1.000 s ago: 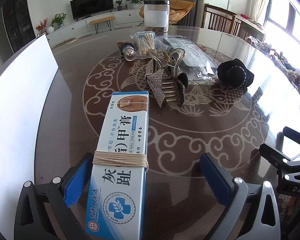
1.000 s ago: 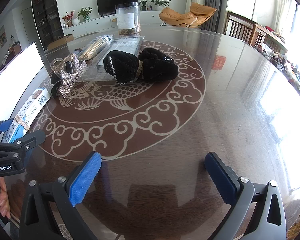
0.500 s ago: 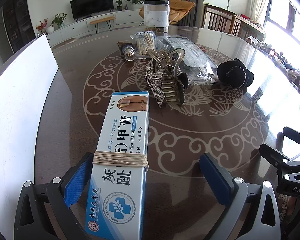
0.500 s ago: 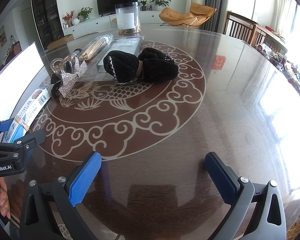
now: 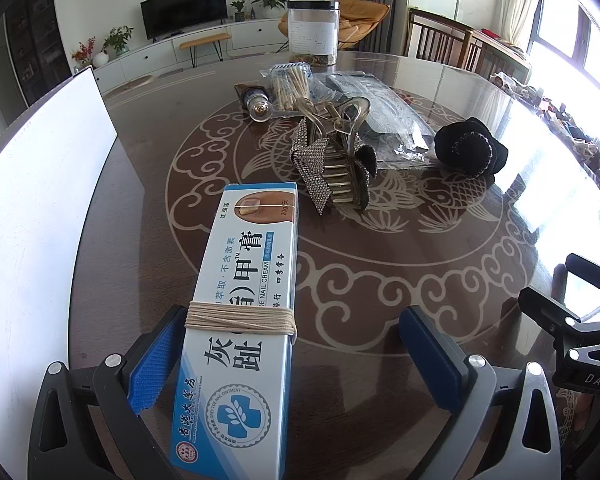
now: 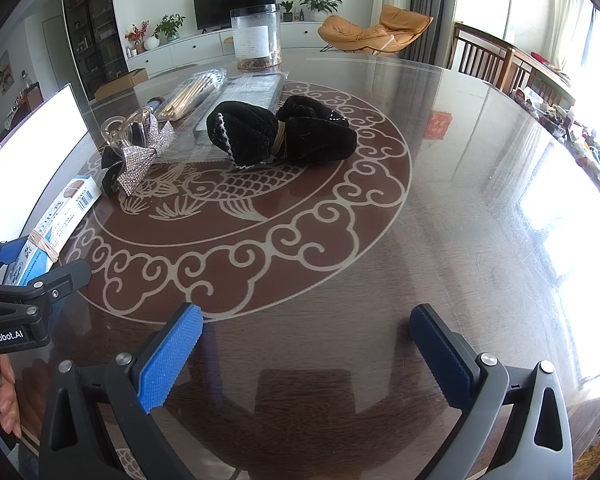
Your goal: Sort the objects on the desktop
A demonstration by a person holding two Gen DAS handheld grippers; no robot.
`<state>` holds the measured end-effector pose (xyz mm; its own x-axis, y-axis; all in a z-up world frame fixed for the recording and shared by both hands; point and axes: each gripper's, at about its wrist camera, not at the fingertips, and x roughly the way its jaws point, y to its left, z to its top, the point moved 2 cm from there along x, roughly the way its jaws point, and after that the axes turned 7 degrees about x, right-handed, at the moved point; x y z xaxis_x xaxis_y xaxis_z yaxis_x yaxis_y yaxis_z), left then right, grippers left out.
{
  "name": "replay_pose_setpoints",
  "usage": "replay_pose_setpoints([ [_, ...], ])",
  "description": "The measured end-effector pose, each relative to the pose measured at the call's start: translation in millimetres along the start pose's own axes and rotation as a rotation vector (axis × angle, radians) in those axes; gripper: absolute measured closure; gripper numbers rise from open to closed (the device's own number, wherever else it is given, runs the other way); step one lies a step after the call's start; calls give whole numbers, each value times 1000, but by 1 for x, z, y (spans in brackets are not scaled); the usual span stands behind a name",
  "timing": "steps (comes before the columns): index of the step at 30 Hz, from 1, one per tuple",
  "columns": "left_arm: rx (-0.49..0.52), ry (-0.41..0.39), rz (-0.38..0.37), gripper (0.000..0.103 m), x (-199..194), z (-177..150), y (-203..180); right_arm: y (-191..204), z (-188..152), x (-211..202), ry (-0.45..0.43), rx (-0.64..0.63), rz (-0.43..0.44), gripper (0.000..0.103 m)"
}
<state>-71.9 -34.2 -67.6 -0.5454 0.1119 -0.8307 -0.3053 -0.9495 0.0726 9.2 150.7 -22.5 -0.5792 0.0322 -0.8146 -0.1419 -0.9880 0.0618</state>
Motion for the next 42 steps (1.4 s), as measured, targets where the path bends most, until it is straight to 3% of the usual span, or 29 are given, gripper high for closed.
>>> replay_pose_setpoints([
  [15, 0, 0, 0, 0, 0, 0, 0, 0, 0, 0, 0, 0, 1, 0],
  [19, 0, -1, 0, 0, 0, 0, 0, -8, 4, 0, 24, -7, 72, 0],
  [27, 0, -1, 0, 0, 0, 0, 0, -48, 104, 27, 116, 354, 343, 0],
  [32, 0, -1, 0, 0, 1, 0, 0, -32, 128, 73, 249, 491, 269, 0],
  [34, 0, -1, 0, 0, 0, 0, 0, -19, 132, 73, 197, 443, 222, 0],
  [36, 1, 0, 0, 0, -1, 0, 0, -5, 132, 76, 190, 357, 192, 23],
  [38, 0, -1, -1, 0, -1, 0, 0, 1, 126, 73, 164, 273, 215, 41],
  [42, 0, -1, 0, 0, -1, 0, 0, 2, 107, 55, 151, 103, 266, 45],
])
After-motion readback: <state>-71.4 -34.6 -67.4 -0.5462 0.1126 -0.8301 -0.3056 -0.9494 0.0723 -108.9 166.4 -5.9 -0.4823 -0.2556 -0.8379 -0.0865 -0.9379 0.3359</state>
